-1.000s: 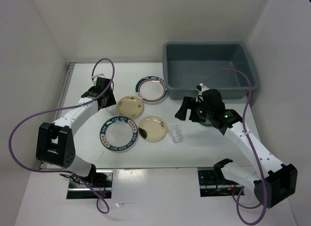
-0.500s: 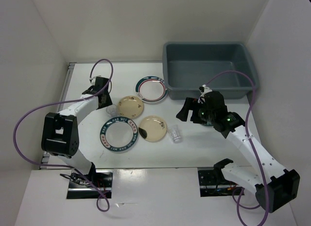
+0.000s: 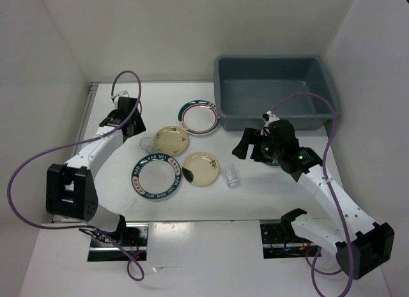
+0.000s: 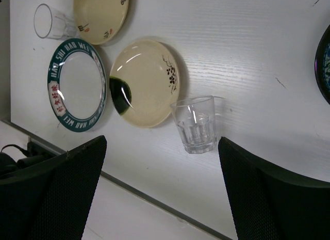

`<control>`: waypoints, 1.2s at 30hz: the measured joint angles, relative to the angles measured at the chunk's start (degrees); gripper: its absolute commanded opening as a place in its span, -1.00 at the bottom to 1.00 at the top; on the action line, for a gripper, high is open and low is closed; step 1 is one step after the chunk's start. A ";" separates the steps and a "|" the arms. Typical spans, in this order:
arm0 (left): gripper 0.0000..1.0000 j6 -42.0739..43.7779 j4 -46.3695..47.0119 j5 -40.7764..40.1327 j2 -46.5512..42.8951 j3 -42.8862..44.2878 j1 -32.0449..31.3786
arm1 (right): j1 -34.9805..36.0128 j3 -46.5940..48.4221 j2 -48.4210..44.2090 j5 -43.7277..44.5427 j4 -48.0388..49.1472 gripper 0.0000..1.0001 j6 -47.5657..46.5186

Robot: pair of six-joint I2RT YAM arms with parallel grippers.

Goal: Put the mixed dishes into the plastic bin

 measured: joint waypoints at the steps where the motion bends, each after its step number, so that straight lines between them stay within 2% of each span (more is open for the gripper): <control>1: 0.17 0.00 -0.09 0.24 -0.72 0.26 0.00 | 0.00 0.00 0.00 0.00 0.00 0.87 0.00; 10: 0.13 -0.15 -2.86 3.58 -2.40 -3.17 0.00 | 0.00 0.00 0.13 -0.02 0.00 0.87 0.17; 15: -0.03 -0.33 -4.42 5.60 0.17 -4.15 0.00 | 0.00 0.00 0.13 -0.02 0.00 0.87 0.17; 18: -0.32 -0.44 -4.42 6.78 2.91 -4.15 0.00 | 0.00 0.00 0.13 -0.02 0.00 0.87 0.17; 19: -0.49 -0.37 -4.44 7.04 3.93 -4.17 0.00 | 0.00 0.00 0.13 -0.02 0.00 0.87 0.17; 23: -0.80 -0.52 -4.13 7.52 6.67 -4.15 0.00 | 0.00 0.00 0.11 0.02 0.00 0.87 0.17; 24: -0.98 -0.55 -3.91 7.72 6.73 -3.98 0.00 | 0.00 0.00 0.11 0.02 0.00 0.87 0.15; 32: -1.00 0.09 -6.73 6.62 5.73 -0.63 -0.02 | 0.00 -0.04 0.11 0.13 0.00 0.87 0.17; 36: -1.00 0.74 -10.27 9.33 5.33 12.52 0.07 | 0.00 -0.07 0.11 0.79 0.00 0.87 0.17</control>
